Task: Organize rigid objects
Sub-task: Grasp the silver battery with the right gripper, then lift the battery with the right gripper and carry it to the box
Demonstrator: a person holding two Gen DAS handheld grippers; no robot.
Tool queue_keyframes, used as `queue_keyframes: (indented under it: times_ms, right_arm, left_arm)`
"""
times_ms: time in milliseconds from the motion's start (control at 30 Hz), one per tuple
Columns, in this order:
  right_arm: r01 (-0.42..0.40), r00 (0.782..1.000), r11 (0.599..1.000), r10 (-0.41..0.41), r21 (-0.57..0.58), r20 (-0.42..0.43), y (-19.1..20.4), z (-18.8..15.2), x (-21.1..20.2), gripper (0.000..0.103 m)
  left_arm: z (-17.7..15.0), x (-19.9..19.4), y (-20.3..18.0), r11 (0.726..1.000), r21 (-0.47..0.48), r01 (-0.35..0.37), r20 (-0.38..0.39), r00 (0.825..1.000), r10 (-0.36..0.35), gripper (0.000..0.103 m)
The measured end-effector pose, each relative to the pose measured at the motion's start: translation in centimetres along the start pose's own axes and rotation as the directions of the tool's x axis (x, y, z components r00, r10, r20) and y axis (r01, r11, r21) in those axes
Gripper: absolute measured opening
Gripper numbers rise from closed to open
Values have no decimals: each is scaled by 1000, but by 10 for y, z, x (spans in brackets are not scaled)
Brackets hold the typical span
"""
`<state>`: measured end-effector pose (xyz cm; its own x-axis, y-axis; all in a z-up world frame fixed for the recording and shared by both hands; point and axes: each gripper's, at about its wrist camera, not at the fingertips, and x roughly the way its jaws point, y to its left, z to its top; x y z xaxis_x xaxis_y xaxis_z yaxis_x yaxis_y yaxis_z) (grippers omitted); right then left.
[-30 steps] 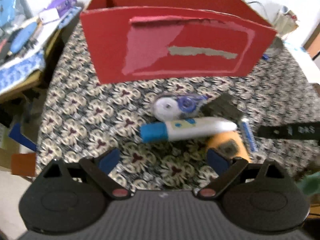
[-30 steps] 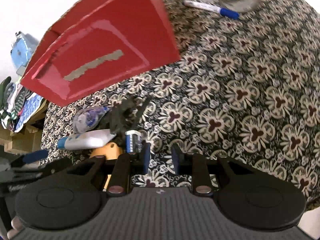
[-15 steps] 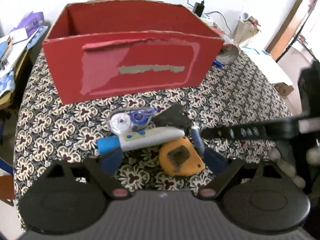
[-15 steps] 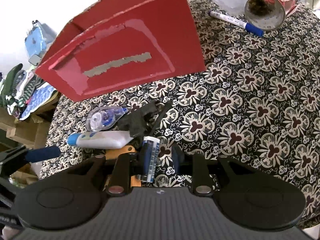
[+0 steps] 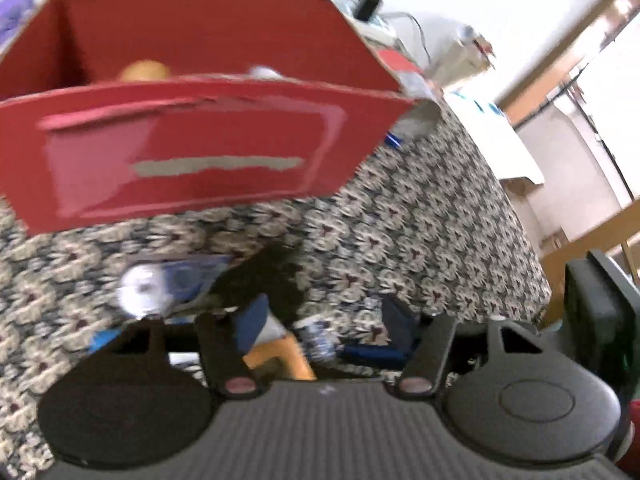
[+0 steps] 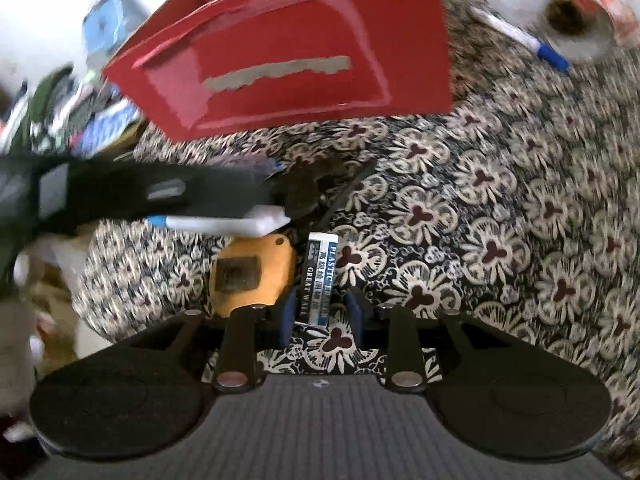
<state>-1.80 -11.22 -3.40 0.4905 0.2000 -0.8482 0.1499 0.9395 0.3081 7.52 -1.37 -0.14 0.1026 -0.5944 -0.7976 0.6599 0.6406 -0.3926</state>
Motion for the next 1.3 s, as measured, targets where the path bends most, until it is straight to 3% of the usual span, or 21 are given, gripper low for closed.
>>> queue_keyframes:
  times_ms: [167,333,533,933,1100,1300]
  right_arm:
    - [-2,1000,998,1,58,20,-14,-5,-3,2]
    - [51,997,996,-56,77,59,-28,-12,-12,2]
    - [66,992,997,-70,39,106,-33,-16,-22,1]
    - [82,991,995,-88,65,101,-45,-21,-23,0]
    - [32,993,997,-39,71,109,-45,-20,-25,0]
    - [54,995,999,-54,-3,78,-34,-16,-19,5]
  left_arm:
    - [2,22,-6,1000,15,13,-76,997,-12,55]
    - [5,28,-3,999,-3,51,-98,994,-51,55]
    - [4,58,-17,995,-11,100,-184,978,-100,55]
    - [14,75,-13,989,-81,124,-197,971,-138,49]
    - [15,71,-7,987,-102,124,-185,973,-141,60]
    - [18,79,-13,990,-82,116,-211,969,-131,61]
